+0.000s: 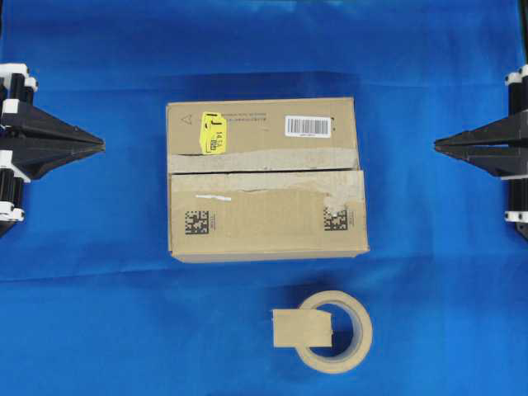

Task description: Apply tape along the seams of the closed cardboard box to seal it securely.

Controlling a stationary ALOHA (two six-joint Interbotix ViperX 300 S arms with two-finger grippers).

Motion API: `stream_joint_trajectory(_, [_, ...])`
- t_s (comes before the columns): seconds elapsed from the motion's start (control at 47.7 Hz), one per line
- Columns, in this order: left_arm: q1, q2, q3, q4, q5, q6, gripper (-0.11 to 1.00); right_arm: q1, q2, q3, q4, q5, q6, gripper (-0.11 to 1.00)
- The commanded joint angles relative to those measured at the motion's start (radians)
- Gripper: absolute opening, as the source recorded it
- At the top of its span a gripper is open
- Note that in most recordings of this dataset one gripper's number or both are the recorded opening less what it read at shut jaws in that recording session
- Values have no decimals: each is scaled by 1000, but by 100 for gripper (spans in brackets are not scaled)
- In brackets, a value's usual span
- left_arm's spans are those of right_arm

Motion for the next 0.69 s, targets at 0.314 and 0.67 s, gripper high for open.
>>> stream_joint_trajectory(0.314, [-179, 112, -35, -6, -167, 469, 0, 0, 6, -46, -2, 18, -5, 0])
stream_joint_trajectory(0.67, [-402, 453, -114, -15, -218, 1078, 1, 2, 9, -49, -9, 5, -12, 0])
